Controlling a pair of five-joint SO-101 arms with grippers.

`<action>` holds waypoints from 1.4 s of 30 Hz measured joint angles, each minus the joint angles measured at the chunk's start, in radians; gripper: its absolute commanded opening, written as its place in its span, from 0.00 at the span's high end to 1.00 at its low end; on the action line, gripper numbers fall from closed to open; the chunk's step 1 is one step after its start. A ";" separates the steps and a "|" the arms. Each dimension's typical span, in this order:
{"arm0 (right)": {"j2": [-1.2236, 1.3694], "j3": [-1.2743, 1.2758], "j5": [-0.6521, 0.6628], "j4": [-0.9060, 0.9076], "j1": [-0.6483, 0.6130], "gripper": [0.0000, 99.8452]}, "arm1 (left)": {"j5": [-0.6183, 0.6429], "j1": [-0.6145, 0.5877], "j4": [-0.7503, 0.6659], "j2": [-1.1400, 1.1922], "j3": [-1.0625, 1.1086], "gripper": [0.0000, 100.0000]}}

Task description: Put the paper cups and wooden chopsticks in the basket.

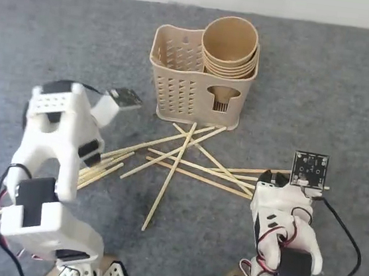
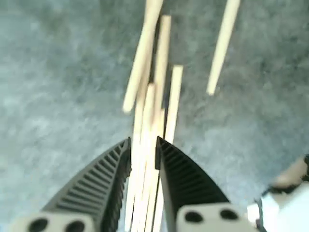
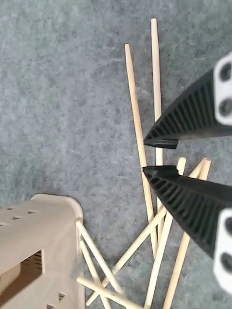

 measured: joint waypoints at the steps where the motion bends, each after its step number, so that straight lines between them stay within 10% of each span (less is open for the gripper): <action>1: -0.009 0.002 0.000 0.003 0.000 0.92 | 0.000 -0.008 0.025 0.000 -0.035 0.92; 18: -0.029 0.014 0.000 0.008 -0.002 0.92 | -0.020 -0.028 -0.058 0.015 0.041 0.77; 26: -0.029 0.014 0.000 0.008 -0.002 0.92 | -0.020 0.041 -0.302 0.015 0.222 0.92; 42: -0.029 0.014 0.000 0.008 -0.002 0.92 | -0.020 0.052 -0.121 0.014 0.089 0.99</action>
